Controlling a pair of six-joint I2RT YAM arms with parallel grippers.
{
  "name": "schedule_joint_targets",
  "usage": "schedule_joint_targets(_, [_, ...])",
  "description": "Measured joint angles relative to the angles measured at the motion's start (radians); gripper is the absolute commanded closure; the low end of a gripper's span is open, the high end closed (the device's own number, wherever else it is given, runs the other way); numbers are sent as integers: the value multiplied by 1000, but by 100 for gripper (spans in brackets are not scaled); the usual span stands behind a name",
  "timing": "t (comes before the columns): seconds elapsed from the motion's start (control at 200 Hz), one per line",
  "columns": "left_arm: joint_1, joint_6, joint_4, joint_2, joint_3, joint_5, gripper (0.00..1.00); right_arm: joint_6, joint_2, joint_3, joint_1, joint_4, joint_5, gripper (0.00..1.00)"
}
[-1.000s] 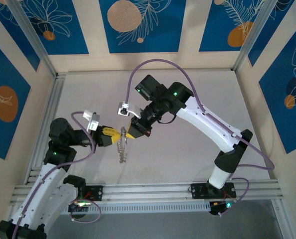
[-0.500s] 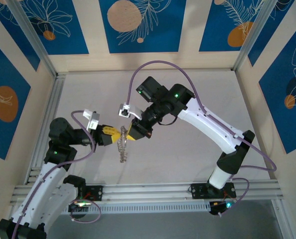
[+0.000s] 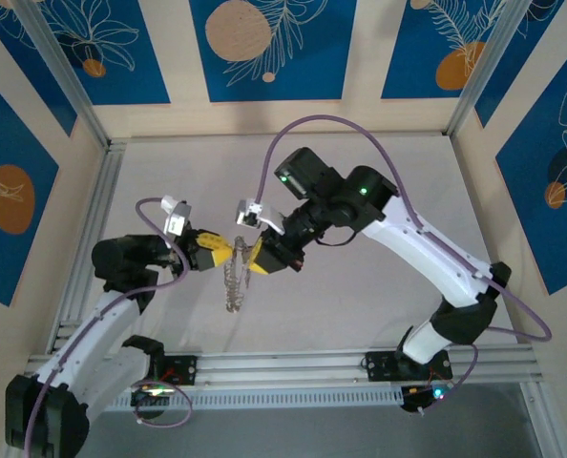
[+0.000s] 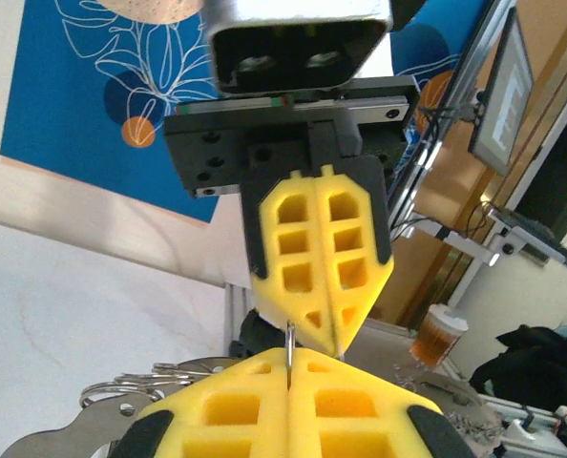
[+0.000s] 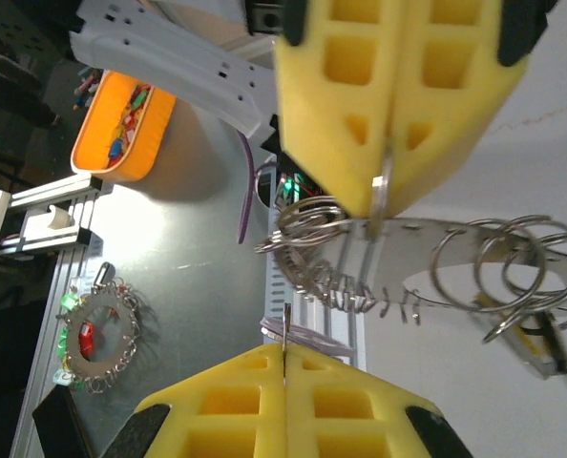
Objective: Put the keys on the keyring
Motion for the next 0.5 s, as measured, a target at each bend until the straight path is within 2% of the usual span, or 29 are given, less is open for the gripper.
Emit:
schedule_joint_targets(0.185, [-31,-116,153,24,0,4,100,29,-22,47,23,-19,76,100])
schedule_joint_targets(0.5, [-51,-154,211,40,14,3,100,80,-22,83,43,-29,113,100])
